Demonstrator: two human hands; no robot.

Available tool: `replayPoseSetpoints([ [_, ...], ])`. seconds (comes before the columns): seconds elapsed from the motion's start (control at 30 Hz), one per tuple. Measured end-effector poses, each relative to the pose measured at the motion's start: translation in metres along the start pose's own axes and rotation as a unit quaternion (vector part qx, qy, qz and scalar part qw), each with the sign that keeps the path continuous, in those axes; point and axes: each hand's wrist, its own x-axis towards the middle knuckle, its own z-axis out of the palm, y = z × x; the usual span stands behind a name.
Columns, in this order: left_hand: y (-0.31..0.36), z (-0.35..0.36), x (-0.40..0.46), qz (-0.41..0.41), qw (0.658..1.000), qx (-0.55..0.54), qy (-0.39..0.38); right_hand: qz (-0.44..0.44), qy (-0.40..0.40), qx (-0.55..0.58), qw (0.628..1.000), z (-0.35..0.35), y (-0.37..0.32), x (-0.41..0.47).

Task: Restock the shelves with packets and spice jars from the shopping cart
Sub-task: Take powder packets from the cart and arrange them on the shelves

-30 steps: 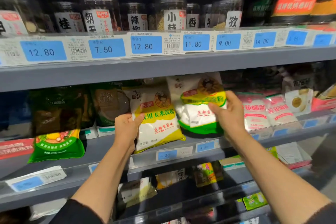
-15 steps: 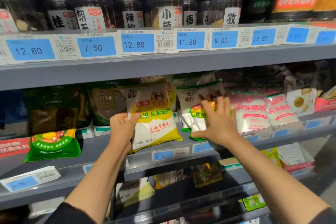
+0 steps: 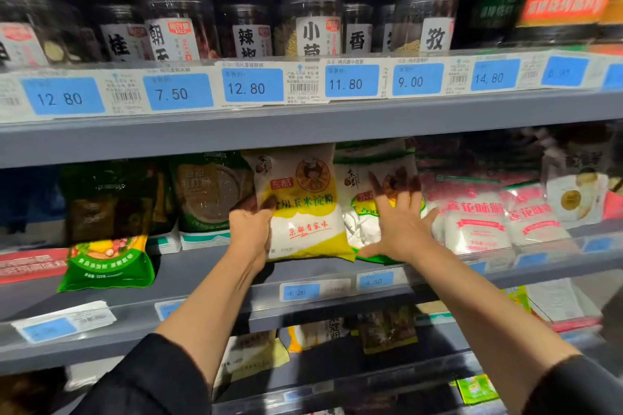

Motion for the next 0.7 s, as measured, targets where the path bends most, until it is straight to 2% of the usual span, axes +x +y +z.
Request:
replayPoseSetpoints([
  [0.17, -0.003, 0.005, 0.007, -0.014, 0.998, 0.052, 0.027, -0.046, -0.022, -0.036, 0.998, -0.007, 0.019, 0.007],
  [0.27, -0.004, 0.014, 0.003, -0.001, 0.995, 0.093, 0.034, -0.041, -0.021, -0.031, 0.998, -0.01, 0.017, 0.007],
  [0.33, -0.009, 0.018, 0.002, 0.01, 0.988, 0.149, 0.034, -0.029, -0.016, -0.019, 0.999, -0.007, 0.014, 0.006],
  [0.4, -0.008, 0.014, -0.004, 0.055, 0.966, 0.25, 0.039, -0.029, 0.001, 0.035, 0.999, -0.003, 0.014, 0.004],
  [0.43, -0.006, 0.009, -0.008, 0.109, 0.936, 0.33, 0.054, -0.028, 0.016, 0.072, 0.997, -0.001, 0.015, 0.003],
  [0.47, -0.002, 0.004, -0.014, 0.179, 0.886, 0.421, 0.08, -0.024, 0.027, 0.099, 0.994, 0.001, 0.016, 0.003],
  [0.5, 0.001, -0.001, -0.02, 0.256, 0.812, 0.516, 0.093, -0.018, 0.032, 0.105, 0.994, 0.002, 0.016, 0.003],
  [0.53, 0.006, -0.004, -0.028, 0.32, 0.73, 0.6, 0.071, -0.014, 0.031, 0.092, 0.995, 0.004, 0.015, 0.004],
  [0.57, 0.008, -0.004, -0.031, 0.356, 0.655, 0.666, 0.017, -0.014, 0.025, 0.073, 0.997, 0.005, 0.013, 0.006],
  [0.6, 0.009, -0.002, -0.031, 0.367, 0.596, 0.713, -0.04, -0.017, 0.018, 0.056, 0.998, 0.006, 0.011, 0.007],
  [0.63, 0.008, 0.001, -0.027, 0.355, 0.564, 0.741, -0.082, -0.021, 0.011, 0.043, 0.999, 0.006, 0.008, 0.008],
  [0.7, 0.007, 0.006, -0.017, 0.313, 0.558, 0.757, -0.131, -0.023, 0.01, 0.018, 1.0, 0.006, 0.004, 0.008],
])
